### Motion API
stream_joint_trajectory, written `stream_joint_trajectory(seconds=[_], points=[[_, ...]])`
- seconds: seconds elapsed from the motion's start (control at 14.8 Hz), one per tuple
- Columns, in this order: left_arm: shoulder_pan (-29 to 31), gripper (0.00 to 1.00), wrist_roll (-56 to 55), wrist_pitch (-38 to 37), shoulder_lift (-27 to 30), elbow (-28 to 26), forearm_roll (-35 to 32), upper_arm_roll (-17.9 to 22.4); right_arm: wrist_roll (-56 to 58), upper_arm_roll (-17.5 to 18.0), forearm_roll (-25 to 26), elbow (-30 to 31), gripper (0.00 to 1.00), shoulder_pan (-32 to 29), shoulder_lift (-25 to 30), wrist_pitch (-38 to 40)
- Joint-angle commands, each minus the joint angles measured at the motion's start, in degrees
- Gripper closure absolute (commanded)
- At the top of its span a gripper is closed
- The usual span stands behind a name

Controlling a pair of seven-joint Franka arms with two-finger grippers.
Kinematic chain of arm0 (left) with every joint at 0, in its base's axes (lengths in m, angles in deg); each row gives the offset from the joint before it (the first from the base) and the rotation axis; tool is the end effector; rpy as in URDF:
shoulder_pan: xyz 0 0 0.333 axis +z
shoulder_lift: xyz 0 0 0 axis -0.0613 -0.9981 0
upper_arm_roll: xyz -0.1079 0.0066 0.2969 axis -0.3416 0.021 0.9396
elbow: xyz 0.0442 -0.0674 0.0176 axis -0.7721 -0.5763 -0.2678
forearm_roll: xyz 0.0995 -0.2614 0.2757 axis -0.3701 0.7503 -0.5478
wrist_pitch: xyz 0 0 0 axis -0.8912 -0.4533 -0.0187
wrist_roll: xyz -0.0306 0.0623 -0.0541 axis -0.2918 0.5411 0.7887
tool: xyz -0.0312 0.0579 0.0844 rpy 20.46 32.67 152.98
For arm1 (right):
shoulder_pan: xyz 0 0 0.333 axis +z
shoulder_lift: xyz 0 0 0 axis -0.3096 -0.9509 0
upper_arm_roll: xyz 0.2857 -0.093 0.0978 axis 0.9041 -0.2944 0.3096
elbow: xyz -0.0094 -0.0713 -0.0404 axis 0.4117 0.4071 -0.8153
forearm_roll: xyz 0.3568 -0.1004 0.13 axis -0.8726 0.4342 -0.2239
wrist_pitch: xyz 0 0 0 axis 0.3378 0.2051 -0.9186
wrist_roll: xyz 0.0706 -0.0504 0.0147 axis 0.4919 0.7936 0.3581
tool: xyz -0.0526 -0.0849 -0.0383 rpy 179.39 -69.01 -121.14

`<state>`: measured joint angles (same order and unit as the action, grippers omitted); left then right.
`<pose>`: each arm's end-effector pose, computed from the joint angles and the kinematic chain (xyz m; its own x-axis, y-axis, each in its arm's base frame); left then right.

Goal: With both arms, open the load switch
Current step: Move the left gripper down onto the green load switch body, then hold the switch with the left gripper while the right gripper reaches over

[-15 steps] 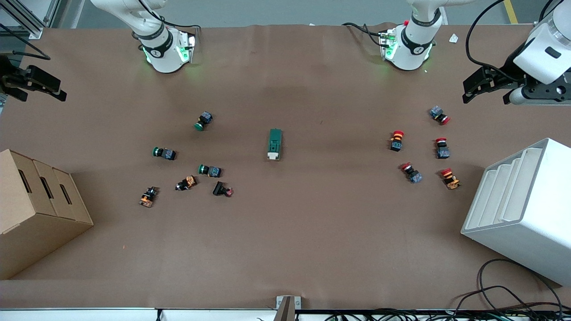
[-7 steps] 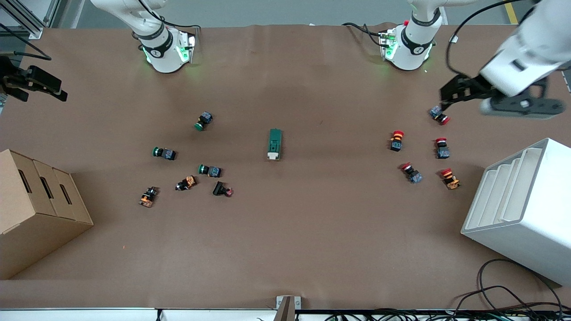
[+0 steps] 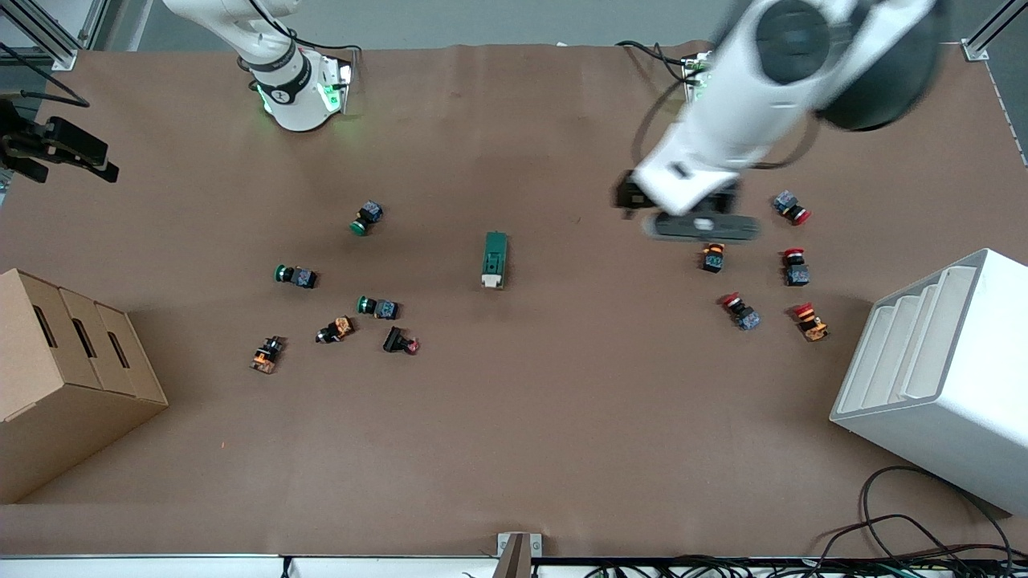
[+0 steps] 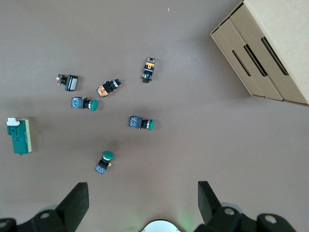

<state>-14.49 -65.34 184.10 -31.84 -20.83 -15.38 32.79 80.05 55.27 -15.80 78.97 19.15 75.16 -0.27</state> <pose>0.5055 -0.3597 0.5310 0.9968 -0.0208 -0.0774 -0.0156 -0.9976 0.0679 0.5197 -0.0206 0.6528 0.9964 -0.0294 -0.0793 -0.0327 -0.9986 -0.0409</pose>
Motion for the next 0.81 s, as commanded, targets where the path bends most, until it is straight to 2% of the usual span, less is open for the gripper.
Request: stream_joint_trajectory(seconds=[0.0, 0.13, 0.27, 0.47, 0.67, 0.74], points=[[-7.3, 0.0, -9.8, 4.8, -4.6, 0.6, -4.5, 0.1, -0.2, 0.0, 0.2, -0.6, 0.0, -0.2, -4.1, -0.1], [-12.6, 0.0, -18.8, 8.3, -8.0, 0.6, -7.5, 0.1, -0.1, -0.1, 0.3, -0.7, 0.0, -0.3, -7.2, -0.6], [-17.0, 0.0, -26.2, 11.8, -11.7, 0.6, -12.1, 0.1, 0.1, 0.0, 1.0, -1.7, 0.0, -0.3, -12.6, -2.3], [-21.7, 0.0, -36.2, 17.1, -16.1, -0.4, -18.9, 0.1, -1.2, 0.2, 1.6, -2.9, 0.0, 1.2, -15.1, -3.9], [-25.8, 0.0, -47.4, 23.3, -18.8, -4.2, -29.6, 0.1, -8.7, 0.3, 0.8, -3.0, 0.0, 3.4, -18.1, -5.8], [-27.0, 0.01, -51.8, 25.0, -20.1, -5.2, -33.3, 0.1, -11.6, 0.3, -0.9, -3.0, 0.0, 4.4, -18.9, -6.3]])
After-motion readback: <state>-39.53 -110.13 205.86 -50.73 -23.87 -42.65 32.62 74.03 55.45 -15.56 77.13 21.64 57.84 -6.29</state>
